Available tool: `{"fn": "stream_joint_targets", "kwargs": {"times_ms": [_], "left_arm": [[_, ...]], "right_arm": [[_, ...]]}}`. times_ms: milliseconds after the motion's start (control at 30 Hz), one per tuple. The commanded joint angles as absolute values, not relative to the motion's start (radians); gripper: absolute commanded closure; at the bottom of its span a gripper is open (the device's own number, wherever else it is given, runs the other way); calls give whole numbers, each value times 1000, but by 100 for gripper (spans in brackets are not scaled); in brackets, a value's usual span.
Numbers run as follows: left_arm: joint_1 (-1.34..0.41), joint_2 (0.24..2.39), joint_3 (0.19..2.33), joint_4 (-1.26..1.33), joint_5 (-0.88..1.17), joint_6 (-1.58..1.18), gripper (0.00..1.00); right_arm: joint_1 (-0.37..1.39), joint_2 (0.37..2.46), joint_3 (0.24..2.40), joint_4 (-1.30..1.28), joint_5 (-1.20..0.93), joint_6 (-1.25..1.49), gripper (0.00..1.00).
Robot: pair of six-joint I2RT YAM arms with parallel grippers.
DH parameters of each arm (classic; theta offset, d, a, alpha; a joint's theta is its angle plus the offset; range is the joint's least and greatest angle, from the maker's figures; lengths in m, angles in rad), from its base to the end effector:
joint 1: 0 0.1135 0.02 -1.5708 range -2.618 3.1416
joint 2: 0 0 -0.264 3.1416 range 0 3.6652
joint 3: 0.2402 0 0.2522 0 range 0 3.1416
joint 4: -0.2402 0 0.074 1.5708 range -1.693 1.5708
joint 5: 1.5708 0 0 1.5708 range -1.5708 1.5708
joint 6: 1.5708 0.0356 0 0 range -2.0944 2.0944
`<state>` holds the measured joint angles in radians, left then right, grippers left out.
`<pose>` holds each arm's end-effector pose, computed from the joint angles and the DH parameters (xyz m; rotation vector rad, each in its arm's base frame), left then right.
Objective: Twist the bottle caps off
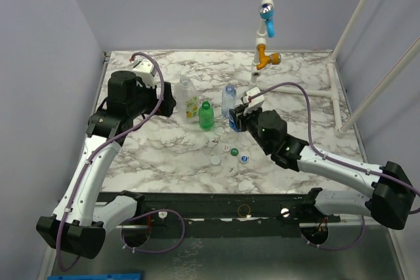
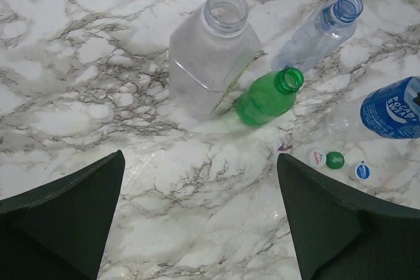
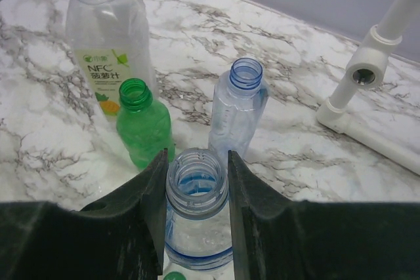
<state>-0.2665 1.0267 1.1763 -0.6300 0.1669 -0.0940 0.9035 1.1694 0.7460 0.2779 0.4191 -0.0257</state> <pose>0.2043 -0.0619 0.3848 0.2822 2.0478 -0.3944 0.1786 0.2033 0.2951 -0.4779 1.6443 0.2942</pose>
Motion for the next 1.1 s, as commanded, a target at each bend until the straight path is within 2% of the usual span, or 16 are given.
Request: {"fn": "stream_joint_targets", "kwargs": {"times_ms": [0,200,333,400,467,533,800,933,1067], "left_arm": [[-231,1026,1198,-655,127,-100,1],[-185,1049,1206,-658,120,-76,1],[-136,1097,1234,-667,136,-56,1],[-125,1113,1238,-670,141,-41,1],[-122,1118,1229,-670,141,-30,1],[-122,1118,1216,-670,141,-18,1],[-122,1100,1169,-649,144,-11,1],[-121,1108,1166,-641,134,-5,1],[-87,1126,1152,-601,146,23,1]], "right_arm": [[882,1208,684,524,487,-42,92],[876,1260,631,601,505,-8,90],[874,1271,608,618,507,30,83],[874,1267,598,616,505,39,74],[875,1260,586,615,505,49,56],[874,1253,582,602,506,58,45],[875,1213,593,539,508,66,19],[875,1165,628,463,498,71,0],[870,1087,694,318,473,97,0]]}}
